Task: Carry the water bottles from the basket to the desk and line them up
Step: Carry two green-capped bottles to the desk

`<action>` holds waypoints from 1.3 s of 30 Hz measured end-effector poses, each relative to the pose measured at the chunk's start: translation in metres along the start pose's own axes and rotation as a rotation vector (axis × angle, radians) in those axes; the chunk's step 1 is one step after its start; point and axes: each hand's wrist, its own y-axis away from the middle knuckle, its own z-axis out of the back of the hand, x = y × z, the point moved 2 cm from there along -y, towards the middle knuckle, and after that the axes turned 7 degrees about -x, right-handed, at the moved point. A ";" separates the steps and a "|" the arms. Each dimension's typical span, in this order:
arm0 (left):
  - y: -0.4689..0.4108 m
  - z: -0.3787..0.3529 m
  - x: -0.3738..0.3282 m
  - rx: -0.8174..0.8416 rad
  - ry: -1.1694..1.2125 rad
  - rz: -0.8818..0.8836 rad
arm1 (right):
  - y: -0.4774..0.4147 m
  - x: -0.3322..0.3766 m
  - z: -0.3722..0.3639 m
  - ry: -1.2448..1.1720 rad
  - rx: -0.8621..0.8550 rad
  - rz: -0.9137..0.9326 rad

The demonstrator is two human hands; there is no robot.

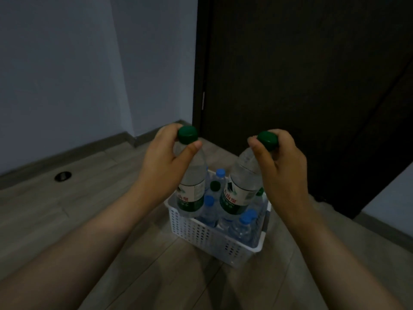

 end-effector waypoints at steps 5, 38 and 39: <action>0.004 0.012 -0.044 -0.008 0.133 0.105 | 0.001 0.031 0.021 -0.142 -0.084 -0.035; -0.388 0.182 -0.397 -0.014 0.512 0.186 | -0.381 0.412 0.159 -0.278 -0.164 -0.039; -0.409 0.197 -0.422 -0.019 0.506 0.164 | -0.400 0.441 0.169 -0.277 -0.169 -0.019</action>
